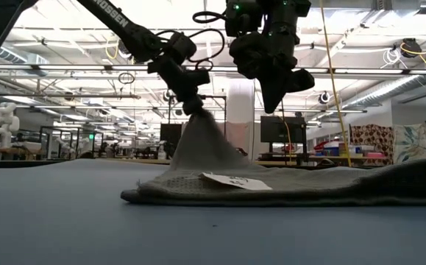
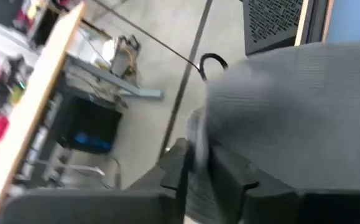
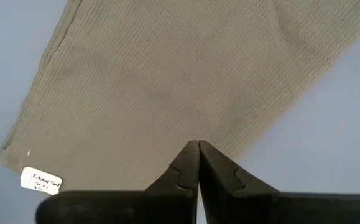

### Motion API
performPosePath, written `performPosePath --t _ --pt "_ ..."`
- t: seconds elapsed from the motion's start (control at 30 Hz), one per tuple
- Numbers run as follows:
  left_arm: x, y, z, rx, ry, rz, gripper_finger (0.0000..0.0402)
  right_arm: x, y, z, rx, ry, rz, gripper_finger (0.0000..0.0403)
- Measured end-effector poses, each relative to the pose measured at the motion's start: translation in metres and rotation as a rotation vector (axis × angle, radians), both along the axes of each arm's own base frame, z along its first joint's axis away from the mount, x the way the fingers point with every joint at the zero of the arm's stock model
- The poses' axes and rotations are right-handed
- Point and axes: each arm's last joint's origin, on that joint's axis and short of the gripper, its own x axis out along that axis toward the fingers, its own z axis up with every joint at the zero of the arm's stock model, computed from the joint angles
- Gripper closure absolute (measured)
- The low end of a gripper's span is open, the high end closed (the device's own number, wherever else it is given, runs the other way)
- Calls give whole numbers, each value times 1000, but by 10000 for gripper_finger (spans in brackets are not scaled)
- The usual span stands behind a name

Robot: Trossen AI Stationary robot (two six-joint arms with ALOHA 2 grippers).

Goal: Roll towel
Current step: Roll the gray towel

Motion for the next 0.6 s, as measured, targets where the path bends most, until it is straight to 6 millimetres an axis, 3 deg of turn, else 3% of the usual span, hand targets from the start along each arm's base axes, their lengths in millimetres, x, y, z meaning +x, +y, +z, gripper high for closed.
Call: performPosePath --t 0.2,0.4,0.47,0.6 --pt "-2 2 2 -52 -45 68 256 0 2 0 3 -1 10 403" --pt "-2 5 31 -69 -28 173 212 0 10 0 65 -6 73 403" --pt "-8 5 37 -217 -60 197 209 0 13 0 122 -11 114 403" --pt "-22 -3 30 -753 -148 129 209 -8 17 12 167 -35 175 403"
